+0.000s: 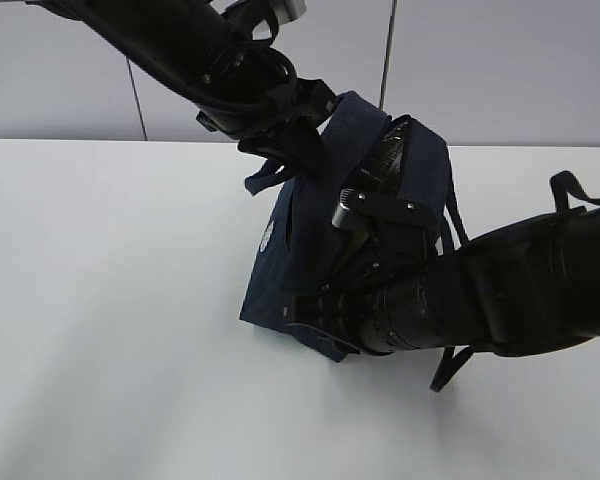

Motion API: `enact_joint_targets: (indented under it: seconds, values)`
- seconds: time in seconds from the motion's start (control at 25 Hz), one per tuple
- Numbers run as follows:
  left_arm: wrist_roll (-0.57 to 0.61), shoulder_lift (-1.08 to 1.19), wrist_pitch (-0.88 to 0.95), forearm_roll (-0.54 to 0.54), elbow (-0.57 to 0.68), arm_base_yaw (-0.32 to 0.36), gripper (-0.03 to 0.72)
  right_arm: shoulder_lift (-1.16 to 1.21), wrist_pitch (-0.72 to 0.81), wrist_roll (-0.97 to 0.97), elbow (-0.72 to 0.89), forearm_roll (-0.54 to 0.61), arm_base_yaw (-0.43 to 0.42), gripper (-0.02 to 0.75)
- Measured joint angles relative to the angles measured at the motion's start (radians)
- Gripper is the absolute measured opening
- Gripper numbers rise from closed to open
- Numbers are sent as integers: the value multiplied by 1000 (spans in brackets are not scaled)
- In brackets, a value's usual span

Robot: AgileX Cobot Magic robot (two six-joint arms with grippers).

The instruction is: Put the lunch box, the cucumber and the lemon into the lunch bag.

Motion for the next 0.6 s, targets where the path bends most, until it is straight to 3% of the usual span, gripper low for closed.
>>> enact_joint_targets:
  seconds: [0.48, 0.6]
  values:
    - [2, 0, 1, 23, 0, 0, 11, -30, 0, -29, 4, 0, 0, 0]
    - [2, 0, 1, 43, 0, 0, 62, -32, 0, -34, 4, 0, 0, 0]
